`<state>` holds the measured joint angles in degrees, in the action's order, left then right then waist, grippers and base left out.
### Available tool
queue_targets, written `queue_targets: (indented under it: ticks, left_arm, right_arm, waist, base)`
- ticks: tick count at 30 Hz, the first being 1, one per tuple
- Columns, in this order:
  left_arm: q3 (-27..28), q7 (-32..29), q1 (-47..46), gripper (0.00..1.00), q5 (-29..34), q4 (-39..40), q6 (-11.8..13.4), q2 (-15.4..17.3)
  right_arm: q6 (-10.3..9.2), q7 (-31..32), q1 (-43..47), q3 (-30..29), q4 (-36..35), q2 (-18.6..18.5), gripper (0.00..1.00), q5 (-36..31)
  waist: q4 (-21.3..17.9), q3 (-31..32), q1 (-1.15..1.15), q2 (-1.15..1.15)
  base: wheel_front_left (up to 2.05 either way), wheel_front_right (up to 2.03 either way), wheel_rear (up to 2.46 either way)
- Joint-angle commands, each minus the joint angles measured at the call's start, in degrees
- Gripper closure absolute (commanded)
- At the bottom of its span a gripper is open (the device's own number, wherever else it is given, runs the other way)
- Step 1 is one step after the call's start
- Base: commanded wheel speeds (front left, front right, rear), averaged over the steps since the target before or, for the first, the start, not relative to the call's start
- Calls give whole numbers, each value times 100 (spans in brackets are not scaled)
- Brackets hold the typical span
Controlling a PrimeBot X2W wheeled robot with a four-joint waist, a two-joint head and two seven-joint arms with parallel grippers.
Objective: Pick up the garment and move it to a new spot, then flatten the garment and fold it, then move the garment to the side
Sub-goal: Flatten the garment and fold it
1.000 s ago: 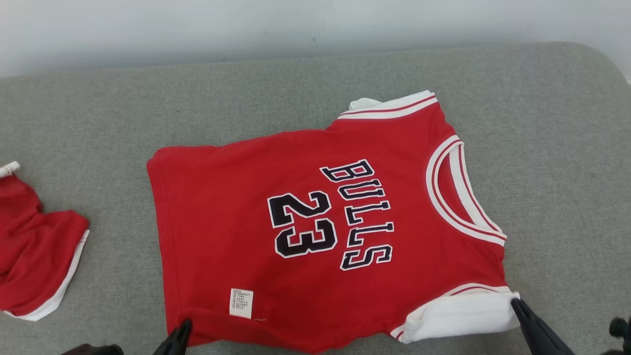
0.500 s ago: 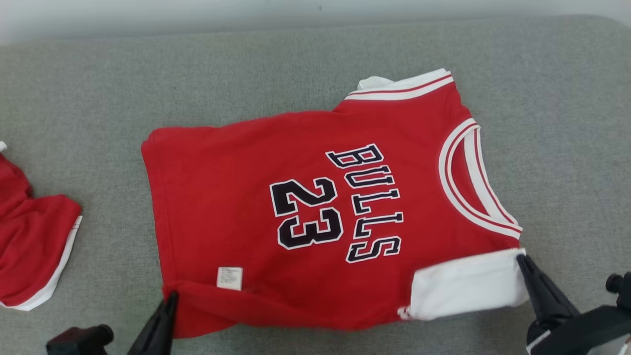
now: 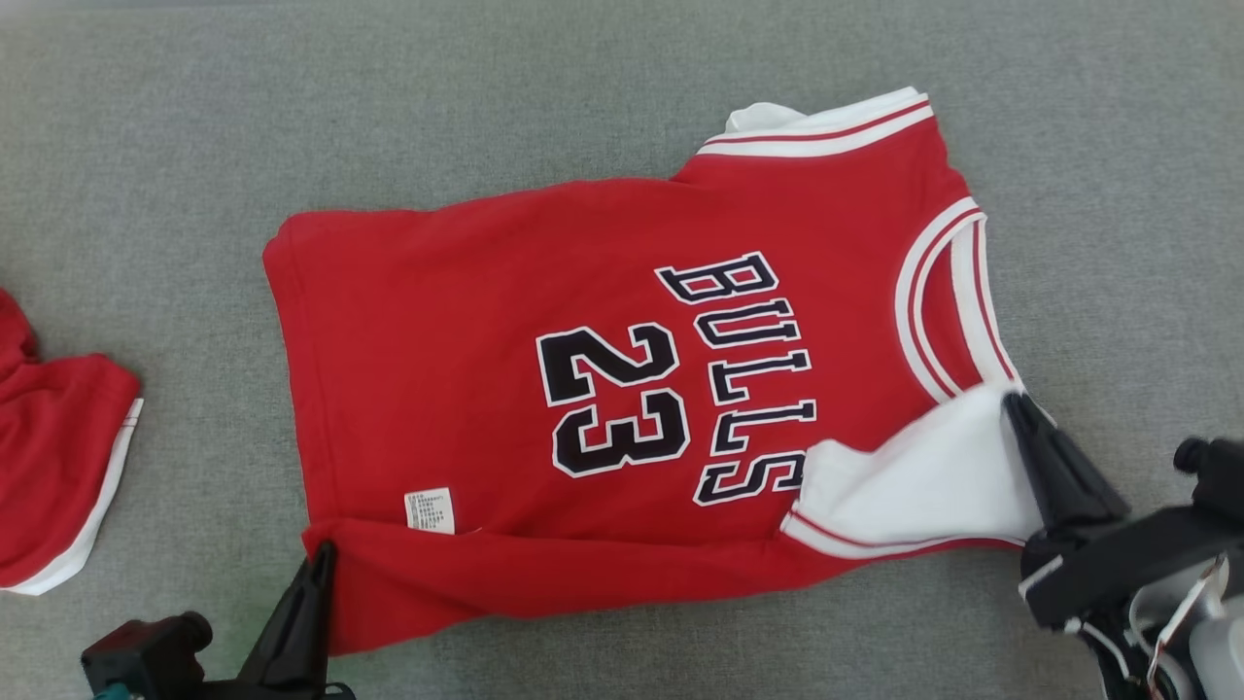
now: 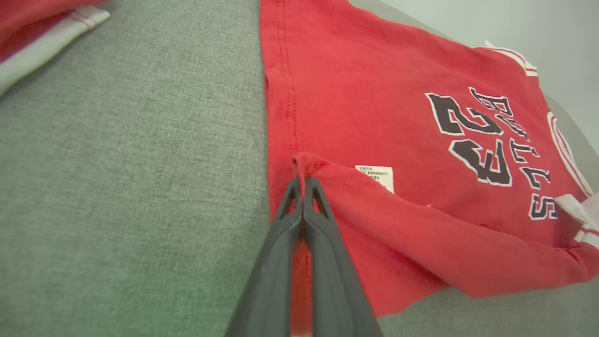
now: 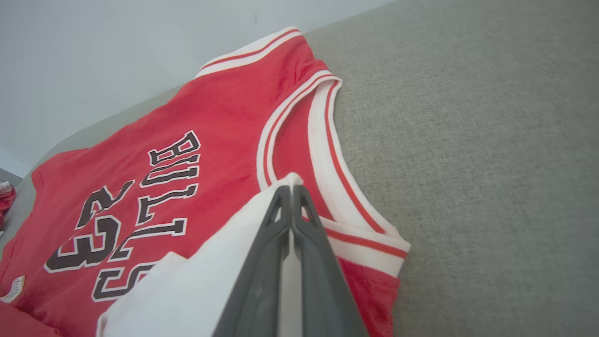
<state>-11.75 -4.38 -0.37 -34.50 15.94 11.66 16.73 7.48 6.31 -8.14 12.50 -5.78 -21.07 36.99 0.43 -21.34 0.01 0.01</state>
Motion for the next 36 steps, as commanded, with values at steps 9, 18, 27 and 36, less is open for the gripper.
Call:
queue_targets:
  ticks: [9,18,27,36]
  left_arm:
    - [93,491,-194,100,36,140,-84,-74]
    - [-45,568,-401,100,-97,-469,-258,-206]
    - [-149,820,-710,30,-184,-1319,-442,-400]
    - [-159,1296,-854,0,237,-1407,-227,-432]
  right_arm:
    - [2,-740,-473,314,49,-521,100,238]
    - [2,-968,-1028,932,806,-753,100,544]
    - [2,-1353,-1313,1383,1526,-719,0,910]
    - [2,-1958,-1036,987,1655,-564,0,579]
  waist:
    - [119,-76,-1,-1]
    - [178,-101,-1,-1]
    - [193,-12,-1,-1]
    - [186,225,-1,-1]
  base:
    - [0,0,0]
    - [0,0,0]
    - [0,0,0]
    - [0,0,0]
